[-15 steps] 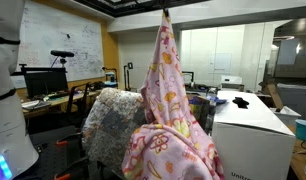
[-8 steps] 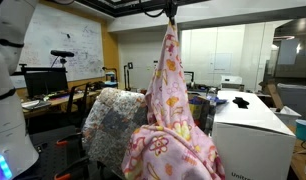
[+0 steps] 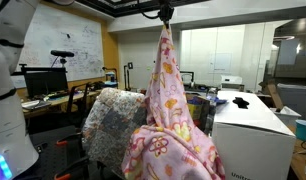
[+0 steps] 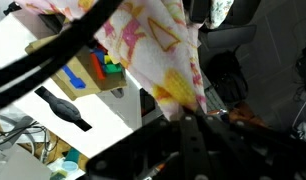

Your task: Put the pink blanket over the blue blanket

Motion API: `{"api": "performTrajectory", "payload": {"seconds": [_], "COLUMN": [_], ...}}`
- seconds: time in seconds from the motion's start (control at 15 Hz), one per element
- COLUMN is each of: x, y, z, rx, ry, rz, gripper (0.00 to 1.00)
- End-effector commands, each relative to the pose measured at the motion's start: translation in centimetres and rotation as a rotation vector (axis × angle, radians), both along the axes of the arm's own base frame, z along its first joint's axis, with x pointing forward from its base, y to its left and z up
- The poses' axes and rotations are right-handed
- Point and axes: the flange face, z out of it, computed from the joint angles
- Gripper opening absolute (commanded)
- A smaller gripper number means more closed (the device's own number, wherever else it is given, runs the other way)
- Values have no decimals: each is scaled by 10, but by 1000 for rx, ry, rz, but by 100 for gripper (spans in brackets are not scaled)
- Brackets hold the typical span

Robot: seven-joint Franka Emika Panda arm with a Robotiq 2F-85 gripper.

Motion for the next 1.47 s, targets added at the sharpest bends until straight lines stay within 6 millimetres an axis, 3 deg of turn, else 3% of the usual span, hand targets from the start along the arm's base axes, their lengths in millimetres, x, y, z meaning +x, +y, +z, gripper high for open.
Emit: {"api": "performTrajectory", "payload": {"seconds": [0.0, 0.27, 0.53, 1.0, 1.4], "x": [-23, -29, -35, -63, -91], "y": [16, 44, 90, 188, 240], "z": [10, -7, -45, -149, -255], "rx": [-40, -63, -64, -36, 15], "ry": [24, 70, 152, 400, 676], "rz": [121, 237, 363, 621, 790], "gripper": [1, 1, 1, 1, 1]}}
